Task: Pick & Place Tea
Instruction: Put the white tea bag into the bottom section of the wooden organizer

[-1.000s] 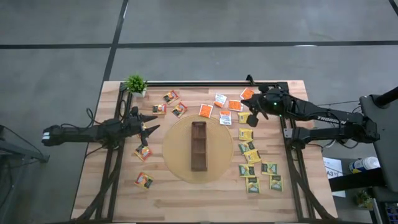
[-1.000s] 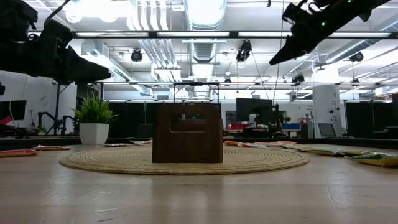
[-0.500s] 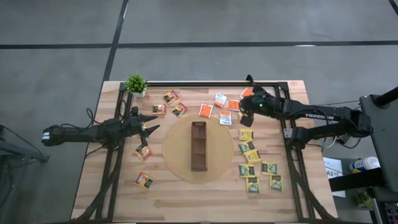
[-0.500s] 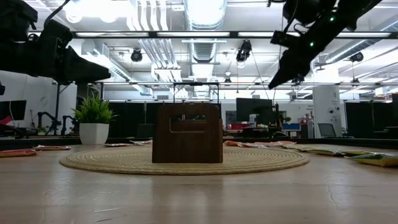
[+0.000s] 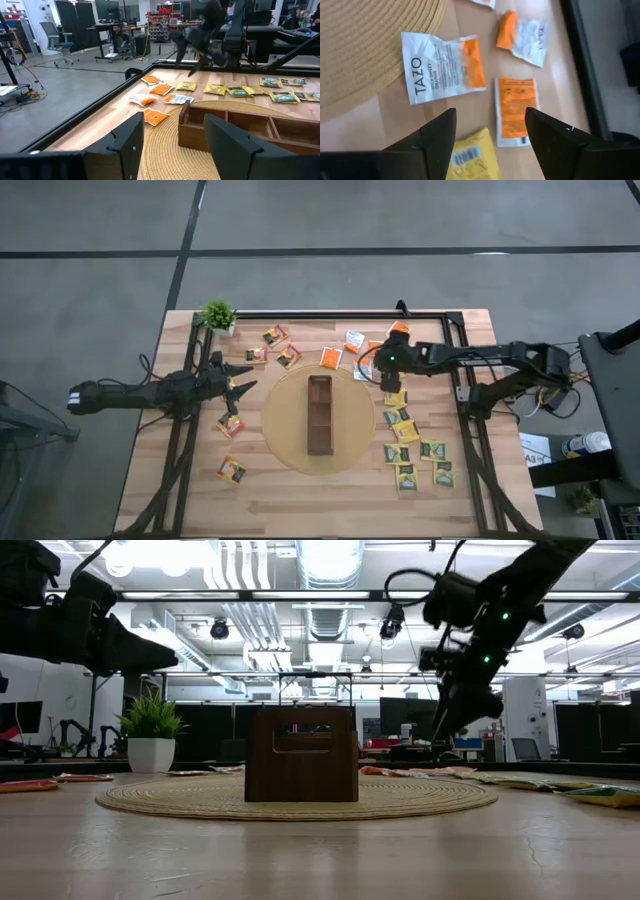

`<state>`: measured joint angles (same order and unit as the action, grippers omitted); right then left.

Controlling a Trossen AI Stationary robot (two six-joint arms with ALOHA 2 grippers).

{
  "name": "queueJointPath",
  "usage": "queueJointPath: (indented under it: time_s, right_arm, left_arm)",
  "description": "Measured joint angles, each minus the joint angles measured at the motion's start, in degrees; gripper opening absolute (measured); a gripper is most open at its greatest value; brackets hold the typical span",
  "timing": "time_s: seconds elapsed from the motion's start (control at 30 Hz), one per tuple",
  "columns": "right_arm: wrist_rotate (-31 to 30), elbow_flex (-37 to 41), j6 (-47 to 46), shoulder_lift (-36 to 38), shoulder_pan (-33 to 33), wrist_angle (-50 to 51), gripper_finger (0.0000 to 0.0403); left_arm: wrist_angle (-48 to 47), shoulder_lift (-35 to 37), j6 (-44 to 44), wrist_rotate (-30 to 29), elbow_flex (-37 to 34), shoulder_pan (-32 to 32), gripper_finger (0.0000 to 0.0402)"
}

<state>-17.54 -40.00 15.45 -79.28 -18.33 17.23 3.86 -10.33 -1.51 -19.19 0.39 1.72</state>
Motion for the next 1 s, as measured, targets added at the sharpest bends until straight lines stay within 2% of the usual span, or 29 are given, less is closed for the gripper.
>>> queueJointPath:
  time_s: [0.1,0.33,0.7,0.83,1.0]
  right_arm:
    - [2.24,-1.68,-0.20,-3.18,-0.07,-0.28,0.0232]
    - [13.91,-6.71,-0.89,-8.10,0.12,-2.95,0.0226]
    - [15.35,-11.86,-0.25,-18.75,0.33,-2.90,0.0226]
    - [18.02,-13.21,-0.77,-20.42,0.33,-2.85,0.0224]
    - [17.59,-13.21,-1.85,-20.95,0.21,-2.03,0.0224]
  left_arm:
    - [0.00,0.00,0.01,-0.01,-0.01,0.00,0.0202]
    - [0.00,0.00,0.00,0.00,0.01,0.04,0.0202]
    - [0.00,0.00,-0.01,0.01,-0.01,0.04,0.0202]
    - [0.00,0.00,-0.01,-0.01,-0.01,0.02,0.0202]
    - [0.00,0.00,0.01,-0.01,0.00,0.02,0.0202]
